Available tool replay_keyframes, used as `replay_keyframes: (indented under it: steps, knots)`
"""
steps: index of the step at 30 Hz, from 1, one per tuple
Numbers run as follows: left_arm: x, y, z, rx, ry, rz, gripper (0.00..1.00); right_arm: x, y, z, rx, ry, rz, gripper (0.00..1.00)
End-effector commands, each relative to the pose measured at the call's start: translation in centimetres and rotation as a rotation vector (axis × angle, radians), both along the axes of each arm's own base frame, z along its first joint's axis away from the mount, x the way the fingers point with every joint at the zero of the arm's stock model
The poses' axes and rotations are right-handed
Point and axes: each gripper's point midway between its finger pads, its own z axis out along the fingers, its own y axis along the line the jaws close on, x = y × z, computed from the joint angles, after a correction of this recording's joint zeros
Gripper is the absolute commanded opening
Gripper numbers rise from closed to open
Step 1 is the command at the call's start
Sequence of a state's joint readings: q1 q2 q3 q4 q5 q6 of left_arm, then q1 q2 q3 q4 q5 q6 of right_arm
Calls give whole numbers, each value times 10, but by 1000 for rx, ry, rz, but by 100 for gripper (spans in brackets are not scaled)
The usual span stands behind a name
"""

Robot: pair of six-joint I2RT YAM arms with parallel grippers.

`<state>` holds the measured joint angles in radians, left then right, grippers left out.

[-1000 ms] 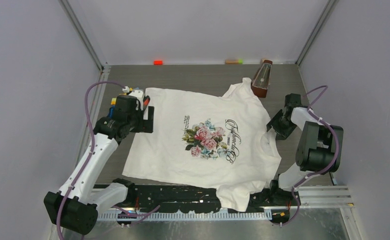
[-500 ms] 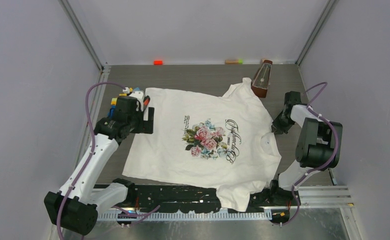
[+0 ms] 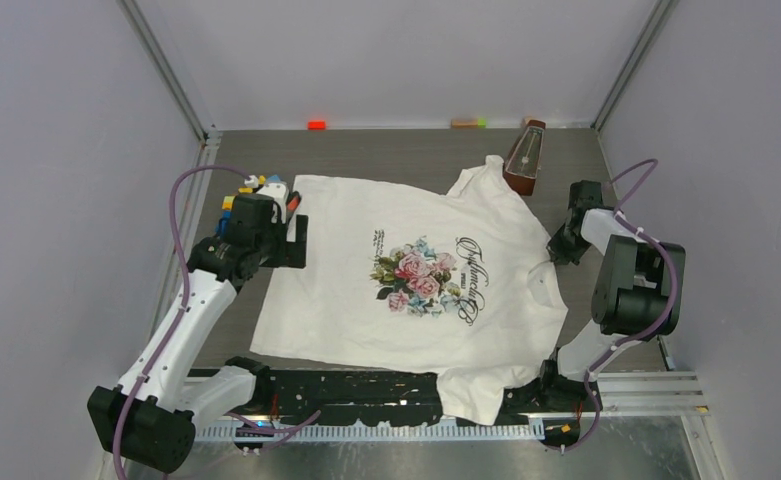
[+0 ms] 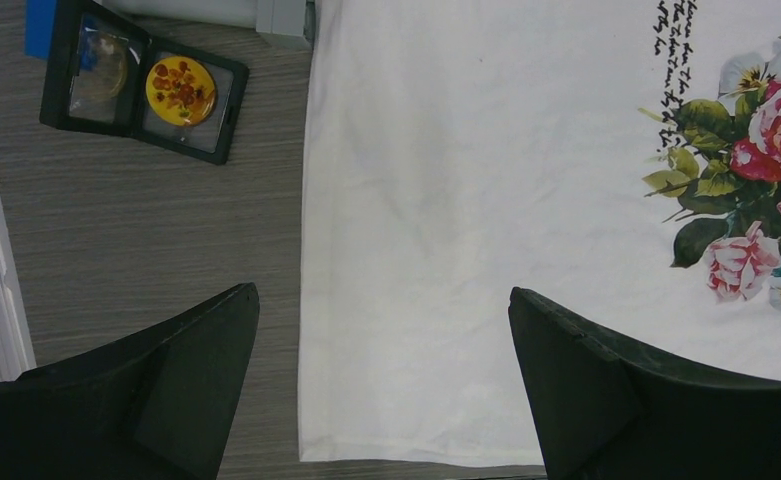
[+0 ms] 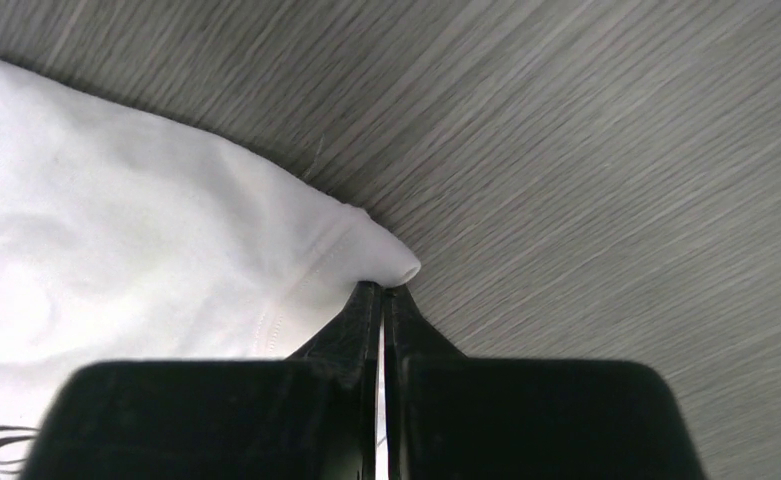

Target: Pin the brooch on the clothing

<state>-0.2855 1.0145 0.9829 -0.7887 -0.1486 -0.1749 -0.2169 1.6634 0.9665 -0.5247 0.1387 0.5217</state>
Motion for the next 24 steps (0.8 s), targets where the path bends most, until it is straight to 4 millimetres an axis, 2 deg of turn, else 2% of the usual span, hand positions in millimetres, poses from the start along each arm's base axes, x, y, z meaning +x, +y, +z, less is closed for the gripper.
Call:
replay_keyframes:
  steps: [1, 6, 15, 19, 22, 24]
  knots:
    - [8, 3, 10, 0, -63, 15, 100, -1, -38, 1, -187, 37, -58, 0]
    - [8, 3, 9, 1, -60, 15, 100, -5, -60, 12, -301, 66, -94, 0]
    - [8, 6, 11, 7, -71, 26, 100, -6, -87, 29, -429, 105, -130, 0]
    - [8, 7, 10, 10, -78, 31, 100, -5, -95, 37, -468, 104, -142, 0]
    - [10, 5, 10, 2, -78, 25, 100, 3, -91, 42, -437, 79, -118, 1]
    - [12, -1, 14, -23, -91, 8, 100, 10, -83, 47, -393, 41, -91, 18]
